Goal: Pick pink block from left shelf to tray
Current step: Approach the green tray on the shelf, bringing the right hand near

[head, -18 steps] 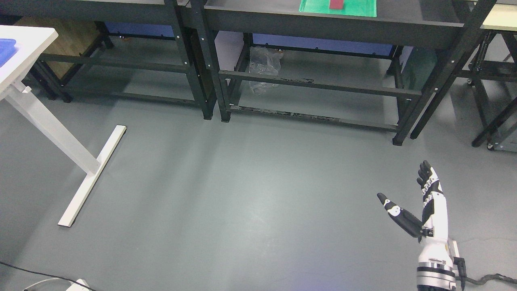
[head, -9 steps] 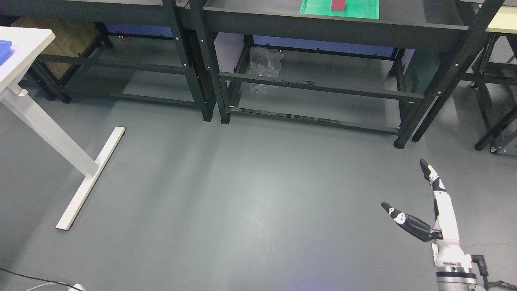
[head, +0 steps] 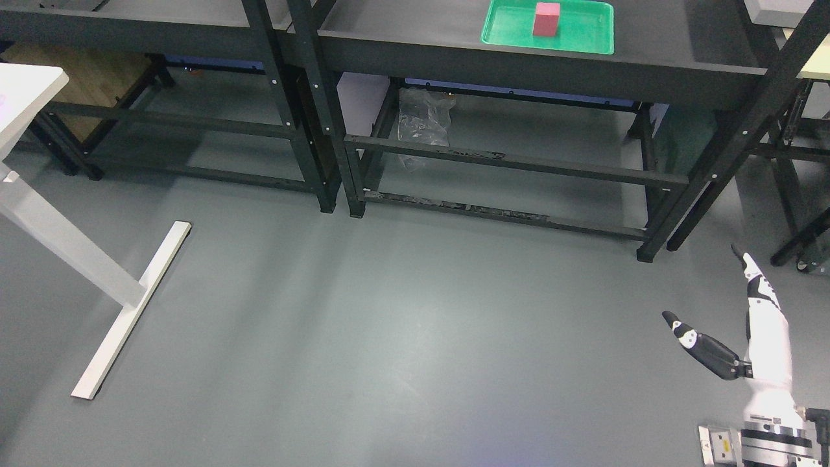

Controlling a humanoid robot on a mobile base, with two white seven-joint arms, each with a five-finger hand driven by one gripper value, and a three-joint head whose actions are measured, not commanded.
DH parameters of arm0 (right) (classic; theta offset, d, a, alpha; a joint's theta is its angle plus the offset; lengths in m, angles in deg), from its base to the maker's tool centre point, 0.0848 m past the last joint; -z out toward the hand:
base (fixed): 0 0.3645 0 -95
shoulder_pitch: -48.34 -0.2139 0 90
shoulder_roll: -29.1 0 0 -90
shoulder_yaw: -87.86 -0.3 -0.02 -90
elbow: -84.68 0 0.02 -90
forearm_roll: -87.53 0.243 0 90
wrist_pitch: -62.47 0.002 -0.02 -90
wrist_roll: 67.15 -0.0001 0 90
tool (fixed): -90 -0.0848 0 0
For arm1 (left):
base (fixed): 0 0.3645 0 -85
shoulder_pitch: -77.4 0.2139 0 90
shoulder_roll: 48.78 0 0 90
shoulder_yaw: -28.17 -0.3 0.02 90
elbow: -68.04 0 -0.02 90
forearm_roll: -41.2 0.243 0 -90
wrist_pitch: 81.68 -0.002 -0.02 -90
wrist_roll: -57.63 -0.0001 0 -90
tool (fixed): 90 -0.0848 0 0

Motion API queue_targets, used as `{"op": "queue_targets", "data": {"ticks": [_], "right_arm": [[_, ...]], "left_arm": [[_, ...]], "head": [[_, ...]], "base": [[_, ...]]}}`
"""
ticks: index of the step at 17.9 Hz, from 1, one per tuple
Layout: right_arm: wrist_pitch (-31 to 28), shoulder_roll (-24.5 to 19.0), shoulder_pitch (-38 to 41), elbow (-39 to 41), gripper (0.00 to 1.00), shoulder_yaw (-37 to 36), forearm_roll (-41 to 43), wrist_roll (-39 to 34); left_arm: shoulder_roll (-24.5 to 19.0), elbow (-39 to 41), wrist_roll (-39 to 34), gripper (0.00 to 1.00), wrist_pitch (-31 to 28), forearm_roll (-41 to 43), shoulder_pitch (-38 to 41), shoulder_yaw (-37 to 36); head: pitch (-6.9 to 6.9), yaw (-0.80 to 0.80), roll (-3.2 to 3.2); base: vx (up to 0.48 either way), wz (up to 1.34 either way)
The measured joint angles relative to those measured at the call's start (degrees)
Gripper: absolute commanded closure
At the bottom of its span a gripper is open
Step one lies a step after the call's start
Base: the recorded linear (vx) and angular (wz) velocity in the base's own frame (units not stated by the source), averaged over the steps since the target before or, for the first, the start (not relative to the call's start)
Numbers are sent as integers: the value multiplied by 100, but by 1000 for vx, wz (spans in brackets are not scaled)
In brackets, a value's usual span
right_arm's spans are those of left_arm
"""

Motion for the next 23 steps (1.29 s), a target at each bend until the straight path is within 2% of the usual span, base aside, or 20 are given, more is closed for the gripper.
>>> {"op": "queue_targets", "data": {"ticks": [8, 13, 19, 23], "right_arm": [[-107, -95, -98, -6, 2, -125, -1275, 249], [-180, -133, -135, -4, 2, -22, -2023, 843], [-1119, -219, -230, -9, 2, 306, -2975, 941], [-1410, -181, -367, -14, 1, 450, -3372, 442]], "left_arm": [[0, 0, 0, 0, 0, 0, 0, 0], [0, 0, 0, 0, 0, 0, 0, 0], [0, 0, 0, 0, 0, 0, 0, 0], [0, 0, 0, 0, 0, 0, 0, 0]], "head": [[0, 0, 0], [0, 0, 0], [0, 0, 0], [0, 0, 0]], "base": [[218, 46], [217, 275], [279, -24], [302, -90]]}}
